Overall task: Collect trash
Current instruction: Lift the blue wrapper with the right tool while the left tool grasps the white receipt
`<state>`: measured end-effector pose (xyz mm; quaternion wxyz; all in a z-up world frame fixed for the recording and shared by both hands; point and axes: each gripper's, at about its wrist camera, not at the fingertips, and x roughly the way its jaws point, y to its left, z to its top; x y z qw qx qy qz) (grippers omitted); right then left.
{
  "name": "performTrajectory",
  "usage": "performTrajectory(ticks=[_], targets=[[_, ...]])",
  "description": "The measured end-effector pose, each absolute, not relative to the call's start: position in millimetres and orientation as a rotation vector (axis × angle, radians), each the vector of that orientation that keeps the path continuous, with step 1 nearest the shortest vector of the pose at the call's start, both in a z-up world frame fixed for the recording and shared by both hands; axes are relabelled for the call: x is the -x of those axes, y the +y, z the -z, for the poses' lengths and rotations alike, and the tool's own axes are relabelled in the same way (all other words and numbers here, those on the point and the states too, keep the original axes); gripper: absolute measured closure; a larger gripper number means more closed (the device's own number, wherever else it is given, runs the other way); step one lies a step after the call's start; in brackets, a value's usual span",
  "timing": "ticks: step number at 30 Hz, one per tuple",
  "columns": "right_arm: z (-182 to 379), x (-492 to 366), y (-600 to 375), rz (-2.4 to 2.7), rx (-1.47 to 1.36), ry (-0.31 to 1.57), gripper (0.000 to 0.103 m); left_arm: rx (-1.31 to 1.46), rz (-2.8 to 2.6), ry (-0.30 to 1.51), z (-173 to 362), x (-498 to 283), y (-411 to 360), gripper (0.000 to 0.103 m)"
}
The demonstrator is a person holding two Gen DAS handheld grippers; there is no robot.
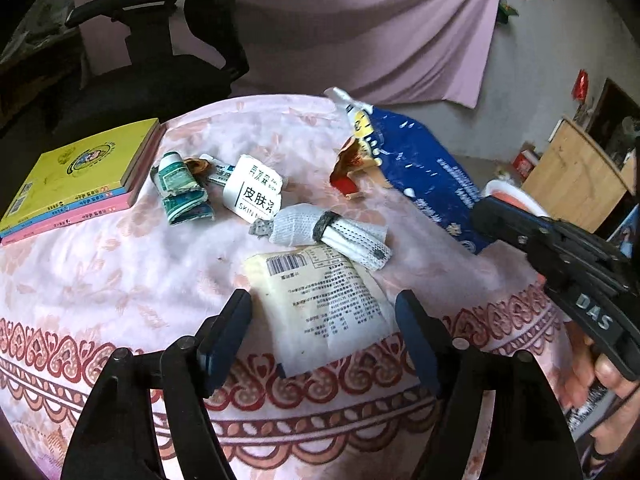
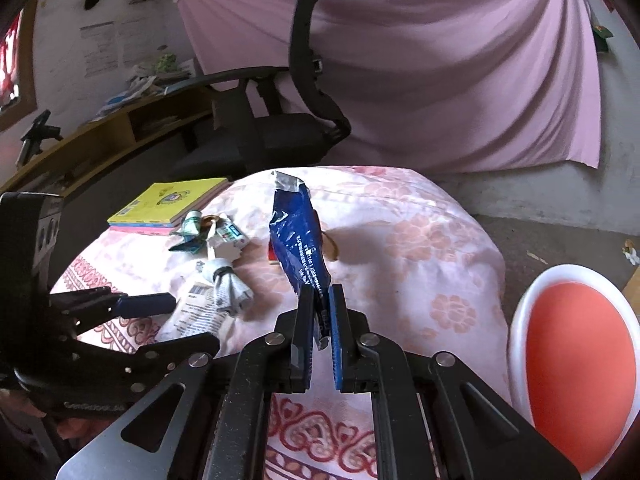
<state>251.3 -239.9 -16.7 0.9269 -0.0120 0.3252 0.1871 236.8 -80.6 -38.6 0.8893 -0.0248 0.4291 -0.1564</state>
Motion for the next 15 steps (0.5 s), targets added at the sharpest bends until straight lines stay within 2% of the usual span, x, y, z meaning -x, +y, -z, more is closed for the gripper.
performTrajectory(ticks=[5, 7, 11, 13, 15], targets=[[17, -250, -246, -0.388, 0.01, 0.671, 0.097, -0.038, 0.278, 0.896, 43, -235, -91, 0.037], [16, -249, -246, -0.396, 0.006, 0.668, 0.097, -0.024, 0.264, 0.89, 44, -233, -85, 0.052], [13, -243, -247, -0.413, 0.002, 0.635, 0.097, 0.049, 0.258, 0.885, 47, -231, -70, 0.064], [11, -240, -246, -0.415, 0.003, 0.615, 0.097, 0.065, 0.248, 0.882, 47, -230, -65, 0.075], [9, -236, -247, -0.418, 0.002, 0.594, 0.097, 0.091, 0.253, 0.875, 47, -228, -59, 0.079]])
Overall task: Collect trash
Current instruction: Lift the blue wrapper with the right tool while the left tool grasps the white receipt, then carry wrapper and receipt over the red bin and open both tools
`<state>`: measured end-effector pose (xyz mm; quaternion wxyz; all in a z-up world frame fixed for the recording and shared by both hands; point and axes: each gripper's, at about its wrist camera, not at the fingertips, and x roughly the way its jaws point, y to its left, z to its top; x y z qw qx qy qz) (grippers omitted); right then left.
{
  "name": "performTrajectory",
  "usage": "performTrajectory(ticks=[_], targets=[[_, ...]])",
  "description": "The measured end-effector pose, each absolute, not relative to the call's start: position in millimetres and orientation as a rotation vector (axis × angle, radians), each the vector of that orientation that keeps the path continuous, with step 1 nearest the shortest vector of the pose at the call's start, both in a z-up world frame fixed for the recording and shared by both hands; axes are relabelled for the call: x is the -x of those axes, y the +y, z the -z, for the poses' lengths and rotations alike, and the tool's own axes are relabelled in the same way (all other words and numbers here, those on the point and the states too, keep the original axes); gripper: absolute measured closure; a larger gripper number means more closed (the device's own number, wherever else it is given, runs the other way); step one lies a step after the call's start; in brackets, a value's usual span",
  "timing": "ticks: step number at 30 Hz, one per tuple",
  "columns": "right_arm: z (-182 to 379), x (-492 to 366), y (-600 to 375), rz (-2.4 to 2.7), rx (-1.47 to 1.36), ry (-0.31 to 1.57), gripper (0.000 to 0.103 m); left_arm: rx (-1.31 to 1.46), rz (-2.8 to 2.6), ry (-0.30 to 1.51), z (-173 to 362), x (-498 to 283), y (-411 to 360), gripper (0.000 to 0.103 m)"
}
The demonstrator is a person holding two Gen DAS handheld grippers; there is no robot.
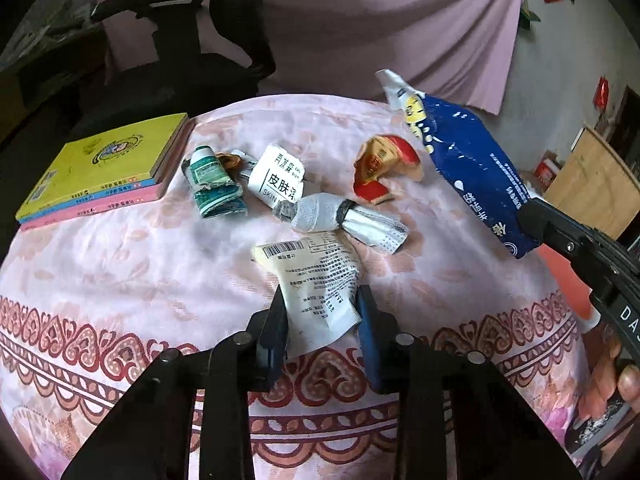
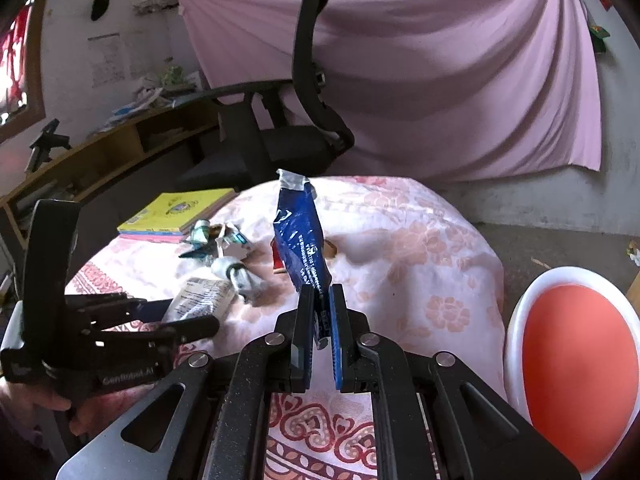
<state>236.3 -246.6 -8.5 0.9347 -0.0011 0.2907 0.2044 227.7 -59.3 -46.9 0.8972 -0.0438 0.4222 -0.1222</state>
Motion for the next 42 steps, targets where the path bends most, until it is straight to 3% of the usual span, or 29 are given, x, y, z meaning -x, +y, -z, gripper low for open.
performTrajectory(ticks=[10, 27, 42], targets=[[3, -224, -247, -0.422, 0.013, 0.511, 0.097, 0.2, 0.325, 0.783, 39, -201, -34, 0.084], [-21, -180, -275, -0.373, -0.066, 0.2, 0.097, 0.133, 0.34, 0.287, -35, -141, -64, 0.083], [-37, -160, -355, -0.163, -0.181, 0.064, 0.097, 0.047, 0.535, 0.218, -59, -163, -163, 0.081]])
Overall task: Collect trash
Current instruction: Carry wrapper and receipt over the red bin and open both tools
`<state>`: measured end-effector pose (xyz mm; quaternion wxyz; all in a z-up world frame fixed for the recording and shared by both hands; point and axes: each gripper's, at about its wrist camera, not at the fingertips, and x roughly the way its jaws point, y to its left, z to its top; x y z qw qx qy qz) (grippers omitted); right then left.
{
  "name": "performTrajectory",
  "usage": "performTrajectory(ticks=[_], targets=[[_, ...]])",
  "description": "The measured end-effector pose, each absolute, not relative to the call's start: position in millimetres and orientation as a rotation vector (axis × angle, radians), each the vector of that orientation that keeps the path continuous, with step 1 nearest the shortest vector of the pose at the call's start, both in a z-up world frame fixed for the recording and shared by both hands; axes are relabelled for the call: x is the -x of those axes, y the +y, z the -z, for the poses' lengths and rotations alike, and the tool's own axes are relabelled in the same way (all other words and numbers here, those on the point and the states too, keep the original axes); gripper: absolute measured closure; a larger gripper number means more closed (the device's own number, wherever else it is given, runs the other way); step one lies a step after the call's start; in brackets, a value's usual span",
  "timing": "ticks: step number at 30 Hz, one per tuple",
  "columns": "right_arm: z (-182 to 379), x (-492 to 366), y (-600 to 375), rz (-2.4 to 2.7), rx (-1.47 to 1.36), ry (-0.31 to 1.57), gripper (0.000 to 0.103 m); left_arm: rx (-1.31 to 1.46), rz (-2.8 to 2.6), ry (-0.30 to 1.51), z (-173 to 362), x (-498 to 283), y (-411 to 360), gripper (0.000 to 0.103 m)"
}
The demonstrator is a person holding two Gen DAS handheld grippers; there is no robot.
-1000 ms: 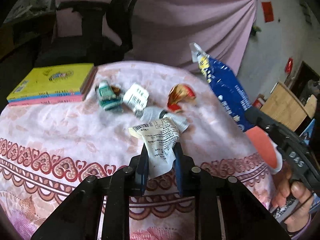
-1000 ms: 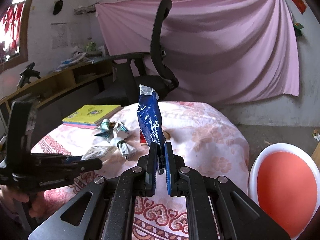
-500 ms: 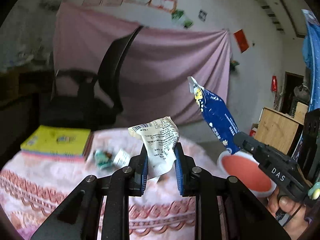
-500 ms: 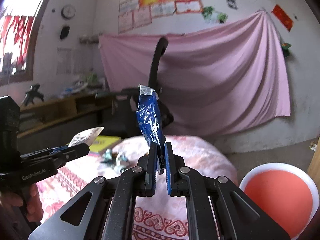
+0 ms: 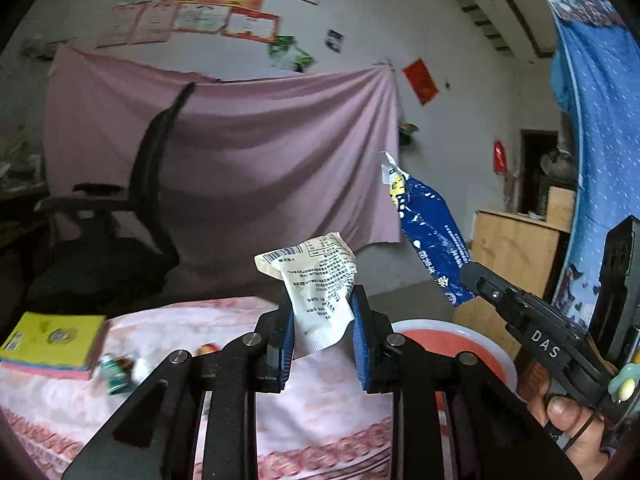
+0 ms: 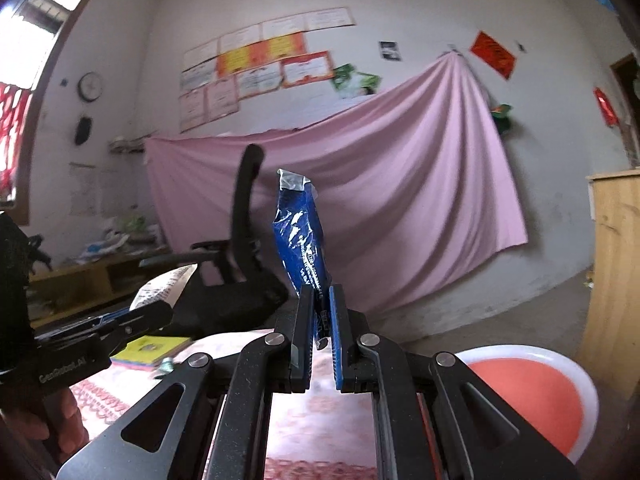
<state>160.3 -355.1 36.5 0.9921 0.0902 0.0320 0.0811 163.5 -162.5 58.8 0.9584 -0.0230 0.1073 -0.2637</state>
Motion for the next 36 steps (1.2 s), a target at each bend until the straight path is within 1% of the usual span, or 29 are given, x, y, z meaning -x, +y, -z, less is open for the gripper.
performTrajectory(ticks=[10, 23, 27, 29, 36], targets=[[-26, -170, -413, 0.014, -0.29, 0.152, 0.096, 0.083, 0.688, 0.375, -58, -194, -235, 0.081], [-8, -180, -441, 0.115, -0.362, 0.283, 0.096, 0.117, 0.739, 0.624, -48, -241, -285, 0.081], [-2, -180, -446, 0.129, -0.374, 0.315, 0.096, 0.118, 0.742, 0.673, -44, -249, -294, 0.077], [1, -182, -447, 0.138, -0.38, 0.332, 0.095, 0.122, 0.744, 0.687, -43, -251, -296, 0.071], [6, -186, -456, 0.159, -0.401, 0.377, 0.093, 0.118, 0.74, 0.704, -42, -252, -294, 0.071]])
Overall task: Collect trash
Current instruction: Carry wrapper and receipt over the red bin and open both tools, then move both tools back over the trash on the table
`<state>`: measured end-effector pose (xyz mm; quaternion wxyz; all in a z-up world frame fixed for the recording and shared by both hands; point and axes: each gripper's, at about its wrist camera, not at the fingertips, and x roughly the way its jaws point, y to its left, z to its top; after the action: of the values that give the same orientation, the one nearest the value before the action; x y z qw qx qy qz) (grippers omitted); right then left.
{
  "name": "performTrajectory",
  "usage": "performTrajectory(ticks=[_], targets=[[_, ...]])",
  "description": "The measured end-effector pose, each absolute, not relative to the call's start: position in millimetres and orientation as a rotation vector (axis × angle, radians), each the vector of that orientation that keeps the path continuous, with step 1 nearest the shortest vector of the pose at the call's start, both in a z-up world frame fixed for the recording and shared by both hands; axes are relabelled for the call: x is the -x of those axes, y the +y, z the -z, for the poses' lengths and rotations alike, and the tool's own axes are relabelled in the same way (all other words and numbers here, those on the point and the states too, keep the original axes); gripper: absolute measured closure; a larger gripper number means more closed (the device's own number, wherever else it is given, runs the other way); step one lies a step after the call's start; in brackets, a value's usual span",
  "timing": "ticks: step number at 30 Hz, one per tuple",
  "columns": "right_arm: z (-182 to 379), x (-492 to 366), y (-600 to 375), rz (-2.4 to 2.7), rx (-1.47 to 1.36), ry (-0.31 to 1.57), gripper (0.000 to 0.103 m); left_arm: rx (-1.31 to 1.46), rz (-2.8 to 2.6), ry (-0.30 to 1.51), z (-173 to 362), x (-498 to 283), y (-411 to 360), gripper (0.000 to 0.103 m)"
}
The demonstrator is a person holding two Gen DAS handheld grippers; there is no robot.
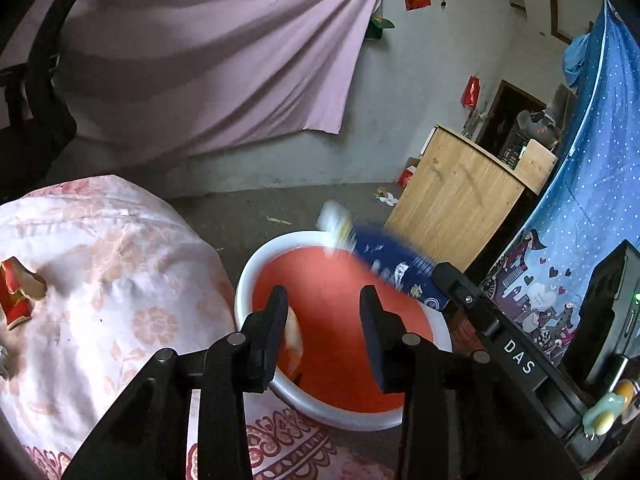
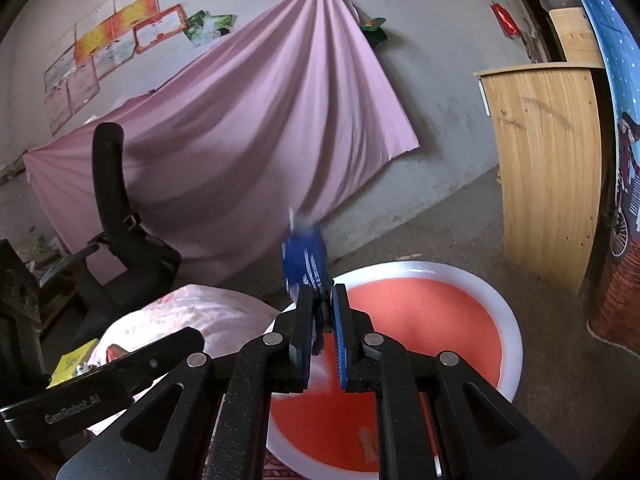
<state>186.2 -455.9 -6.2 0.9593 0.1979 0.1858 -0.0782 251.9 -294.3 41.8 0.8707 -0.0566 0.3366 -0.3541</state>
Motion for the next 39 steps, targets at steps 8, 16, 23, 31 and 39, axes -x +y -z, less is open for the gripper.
performTrajectory(ticks=[8, 16, 23, 31, 39], targets=[[5, -187, -453, 0.156, -0.384, 0.377, 0.093, 0.145, 0.681, 0.672, -42, -248, -271, 0.07], [-2, -186, -435, 0.128, -0.327, 0.339, 0.093, 0.143, 0.607, 0.597, -53, -238, -244, 0.066], [-13, -185, -414, 0.098, -0.284, 0.281, 0.071, 0.156, 0.533, 0.542, -61, -228, -216, 0.058], [-24, -189, -381, 0.038, -0.25, 0.219, 0.052, 0.179, 0.423, 0.468, -67, -211, -166, 0.048], [-33, -185, -347, 0.005, -0.206, 0.118, 0.006, 0.214, 0.3, 0.338, -64, -184, -110, 0.006]])
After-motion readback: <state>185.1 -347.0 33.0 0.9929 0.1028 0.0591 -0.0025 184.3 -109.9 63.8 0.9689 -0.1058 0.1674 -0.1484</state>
